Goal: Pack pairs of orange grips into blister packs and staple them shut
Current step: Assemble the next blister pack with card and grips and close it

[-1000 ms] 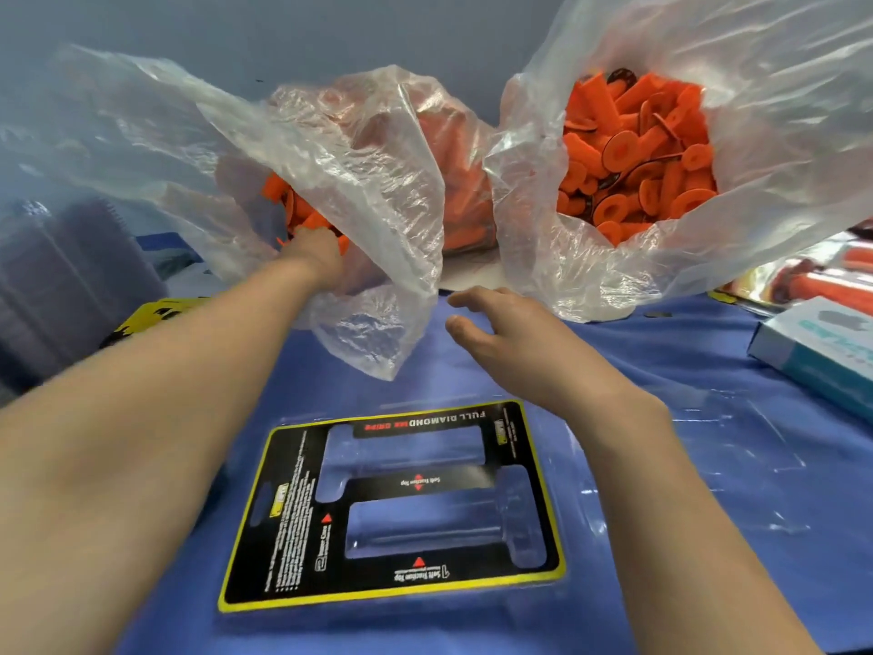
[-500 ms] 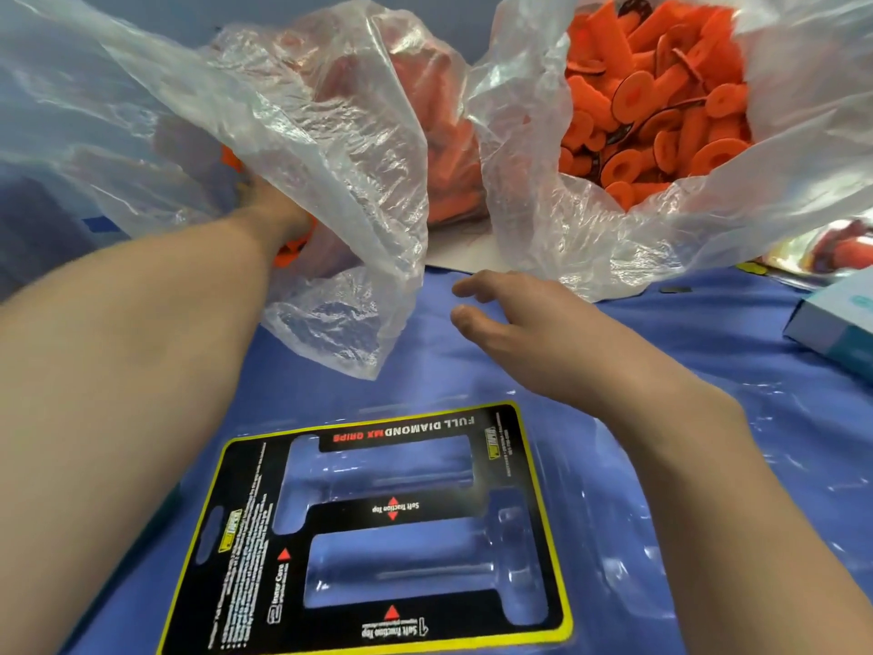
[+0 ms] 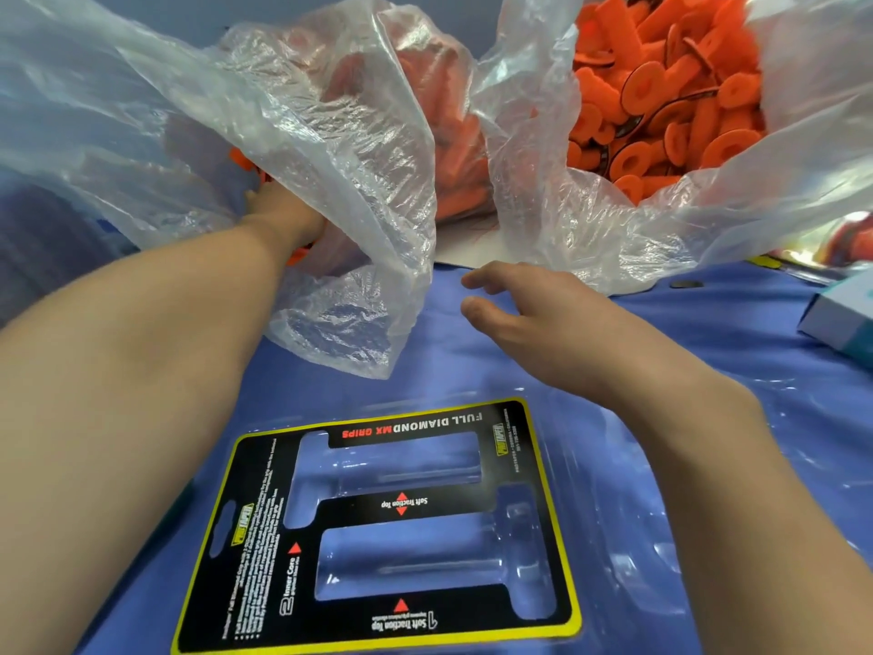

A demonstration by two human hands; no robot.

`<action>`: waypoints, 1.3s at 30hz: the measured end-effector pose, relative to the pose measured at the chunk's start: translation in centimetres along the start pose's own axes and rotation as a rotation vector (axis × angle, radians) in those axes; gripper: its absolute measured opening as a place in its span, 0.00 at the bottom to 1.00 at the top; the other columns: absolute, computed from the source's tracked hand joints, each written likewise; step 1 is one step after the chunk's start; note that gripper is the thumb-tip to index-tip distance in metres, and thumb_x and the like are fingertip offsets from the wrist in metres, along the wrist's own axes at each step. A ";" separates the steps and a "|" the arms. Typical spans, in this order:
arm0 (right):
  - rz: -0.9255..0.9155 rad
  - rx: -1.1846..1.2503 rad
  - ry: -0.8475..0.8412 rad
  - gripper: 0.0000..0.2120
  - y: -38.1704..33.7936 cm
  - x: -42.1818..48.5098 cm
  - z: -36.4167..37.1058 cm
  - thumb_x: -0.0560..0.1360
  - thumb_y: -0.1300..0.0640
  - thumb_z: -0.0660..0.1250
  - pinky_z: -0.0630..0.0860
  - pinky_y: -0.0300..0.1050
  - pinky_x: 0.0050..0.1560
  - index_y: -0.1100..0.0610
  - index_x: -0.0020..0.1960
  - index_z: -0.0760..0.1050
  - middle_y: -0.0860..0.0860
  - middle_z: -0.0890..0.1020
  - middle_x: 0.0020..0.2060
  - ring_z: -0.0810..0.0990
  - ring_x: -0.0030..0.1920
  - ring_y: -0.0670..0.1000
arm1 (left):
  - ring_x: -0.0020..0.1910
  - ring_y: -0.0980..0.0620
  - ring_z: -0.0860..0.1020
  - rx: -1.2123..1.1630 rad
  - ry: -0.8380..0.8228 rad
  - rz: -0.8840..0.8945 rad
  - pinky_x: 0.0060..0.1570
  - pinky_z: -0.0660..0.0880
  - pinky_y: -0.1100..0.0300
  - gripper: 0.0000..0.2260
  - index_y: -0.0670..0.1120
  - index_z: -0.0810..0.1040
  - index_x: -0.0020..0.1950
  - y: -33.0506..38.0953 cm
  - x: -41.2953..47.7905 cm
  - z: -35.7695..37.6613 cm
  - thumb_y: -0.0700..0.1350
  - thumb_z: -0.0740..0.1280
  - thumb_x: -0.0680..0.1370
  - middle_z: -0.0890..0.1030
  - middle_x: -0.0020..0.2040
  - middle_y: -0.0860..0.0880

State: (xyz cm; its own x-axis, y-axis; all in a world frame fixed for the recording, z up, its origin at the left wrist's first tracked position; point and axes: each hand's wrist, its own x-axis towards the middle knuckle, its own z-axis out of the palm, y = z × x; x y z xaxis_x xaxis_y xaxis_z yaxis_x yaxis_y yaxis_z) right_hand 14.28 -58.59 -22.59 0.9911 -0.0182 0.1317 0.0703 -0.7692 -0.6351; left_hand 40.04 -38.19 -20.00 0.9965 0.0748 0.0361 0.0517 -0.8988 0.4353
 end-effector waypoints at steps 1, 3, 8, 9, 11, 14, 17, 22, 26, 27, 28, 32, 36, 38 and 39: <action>-0.002 0.000 0.005 0.19 0.0 0.0 -0.1 0.82 0.45 0.57 0.63 0.40 0.54 0.46 0.72 0.68 0.47 0.73 0.68 0.70 0.66 0.48 | 0.50 0.40 0.79 -0.053 -0.027 -0.032 0.50 0.77 0.56 0.09 0.32 0.74 0.52 0.4 -0.9 -0.6 0.39 0.62 0.80 0.80 0.46 0.38; -0.006 -0.003 0.006 0.19 -0.2 -0.1 -0.1 0.82 0.45 0.57 0.63 0.40 0.53 0.46 0.72 0.68 0.48 0.73 0.68 0.70 0.66 0.49 | 0.24 0.52 0.73 -0.224 -0.055 -0.006 0.22 0.66 0.69 0.15 0.44 0.62 0.35 0.3 -1.1 -1.8 0.36 0.57 0.81 0.69 0.24 0.46; -0.069 -0.003 0.044 0.19 -2.0 -0.8 0.1 0.82 0.47 0.58 0.67 0.44 0.59 0.48 0.72 0.69 0.50 0.74 0.67 0.71 0.67 0.51 | 0.45 0.51 0.79 -0.715 0.223 0.044 0.47 0.78 0.61 0.03 0.49 0.75 0.48 1.3 -4.9 -8.1 0.46 0.63 0.79 0.81 0.49 0.49; -0.089 0.000 0.061 0.19 -2.5 -1.0 0.1 0.82 0.47 0.58 0.67 0.44 0.60 0.48 0.72 0.69 0.50 0.75 0.66 0.71 0.67 0.51 | 0.49 0.48 0.80 -0.764 0.277 0.039 0.50 0.79 0.55 0.08 0.49 0.77 0.54 1.1 -6.5 -9.1 0.48 0.65 0.77 0.81 0.53 0.48; -0.125 0.037 0.099 0.19 -3.4 -1.6 0.1 0.82 0.47 0.58 0.66 0.43 0.59 0.48 0.71 0.70 0.49 0.76 0.66 0.72 0.67 0.50 | 0.44 0.50 0.80 -0.839 0.328 0.032 0.40 0.79 0.57 0.12 0.47 0.76 0.55 0.4 -10.6 -10.3 0.50 0.66 0.75 0.80 0.46 0.49; -0.161 0.180 0.144 0.18 -4.7 -2.8 0.1 0.81 0.45 0.60 0.67 0.40 0.58 0.46 0.70 0.71 0.45 0.78 0.63 0.74 0.64 0.45 | 0.32 0.55 0.77 -1.102 0.254 0.043 0.33 0.74 0.62 0.06 0.47 0.76 0.44 -1.8 -16.9 -9.6 0.48 0.67 0.77 0.77 0.36 0.52; -0.189 0.344 0.106 0.16 -5.6 -4.2 0.2 0.80 0.42 0.61 0.72 0.40 0.59 0.42 0.67 0.73 0.37 0.80 0.56 0.77 0.59 0.38 | 0.41 0.54 0.83 -1.408 -0.098 0.132 0.45 0.80 0.57 0.08 0.43 0.79 0.53 -3.4 -22.9 -7.2 0.48 0.66 0.80 0.85 0.43 0.49; -0.219 0.525 0.009 0.12 -7.1 -6.3 1.4 0.81 0.45 0.61 0.75 0.38 0.53 0.43 0.60 0.78 0.42 0.85 0.49 0.81 0.52 0.40 | 0.57 0.40 0.81 -1.339 -0.331 0.192 0.61 0.76 0.42 0.19 0.39 0.78 0.61 -4.2 -27.4 -3.4 0.52 0.64 0.79 0.83 0.57 0.39; -0.181 0.476 -0.052 0.14 -7.6 -6.6 2.4 0.80 0.43 0.60 0.75 0.55 0.59 0.45 0.61 0.78 0.46 0.84 0.50 0.82 0.53 0.49 | 0.57 0.36 0.81 -1.289 -0.294 0.191 0.63 0.73 0.35 0.23 0.39 0.77 0.62 -4.5 -27.6 -2.7 0.54 0.67 0.75 0.83 0.56 0.38; -0.166 0.491 -0.066 0.15 -7.7 -6.5 2.5 0.80 0.42 0.61 0.76 0.57 0.59 0.45 0.61 0.78 0.47 0.84 0.50 0.82 0.53 0.50 | 0.56 0.36 0.82 -1.281 -0.271 0.190 0.62 0.74 0.35 0.24 0.39 0.77 0.61 -4.5 -27.5 -2.8 0.55 0.68 0.74 0.84 0.55 0.39; -0.151 0.510 -0.080 0.15 -7.8 -6.4 2.6 0.79 0.42 0.61 0.76 0.58 0.59 0.45 0.61 0.78 0.49 0.84 0.50 0.82 0.53 0.51 | 0.55 0.37 0.82 -1.272 -0.255 0.192 0.61 0.75 0.37 0.25 0.40 0.77 0.61 -4.5 -27.3 -2.8 0.56 0.69 0.72 0.84 0.55 0.40; -0.112 0.651 -0.133 0.13 -8.2 -5.7 2.8 0.79 0.48 0.64 0.80 0.44 0.47 0.49 0.62 0.78 0.55 0.86 0.48 0.85 0.45 0.47 | 0.52 0.43 0.84 -1.251 -0.201 0.240 0.54 0.80 0.45 0.23 0.46 0.79 0.59 -4.6 -27.0 -2.7 0.57 0.72 0.69 0.86 0.51 0.44; -0.047 0.836 -0.179 0.12 -8.5 -5.6 3.2 0.80 0.55 0.65 0.78 0.35 0.39 0.56 0.61 0.78 0.58 0.85 0.47 0.84 0.40 0.46 | 0.47 0.48 0.85 -1.156 -0.160 0.348 0.42 0.82 0.55 0.20 0.49 0.80 0.59 -4.2 -27.4 -3.1 0.58 0.70 0.72 0.86 0.48 0.47; -0.030 0.880 -0.166 0.12 -8.5 -5.6 3.0 0.80 0.55 0.65 0.80 0.38 0.42 0.55 0.61 0.78 0.56 0.86 0.48 0.85 0.42 0.48 | 0.50 0.46 0.84 -1.138 -0.114 0.367 0.50 0.81 0.50 0.20 0.48 0.80 0.60 -4.2 -27.5 -3.4 0.57 0.67 0.74 0.86 0.49 0.46; -0.029 0.901 -0.144 0.12 -8.3 -5.7 2.9 0.79 0.54 0.65 0.81 0.40 0.45 0.54 0.61 0.78 0.54 0.86 0.48 0.85 0.44 0.49 | 0.52 0.46 0.84 -1.153 -0.101 0.373 0.53 0.80 0.49 0.19 0.47 0.79 0.61 -4.2 -27.5 -3.6 0.56 0.66 0.75 0.86 0.50 0.46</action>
State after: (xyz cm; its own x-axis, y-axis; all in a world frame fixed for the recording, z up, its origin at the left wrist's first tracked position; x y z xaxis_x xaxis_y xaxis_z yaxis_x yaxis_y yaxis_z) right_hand 8.40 -50.25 -20.25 0.9878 0.1197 0.0995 0.0974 0.0233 -0.9950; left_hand 12.13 -34.90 -19.56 0.9411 -0.1866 0.2819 -0.2761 0.0570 0.9594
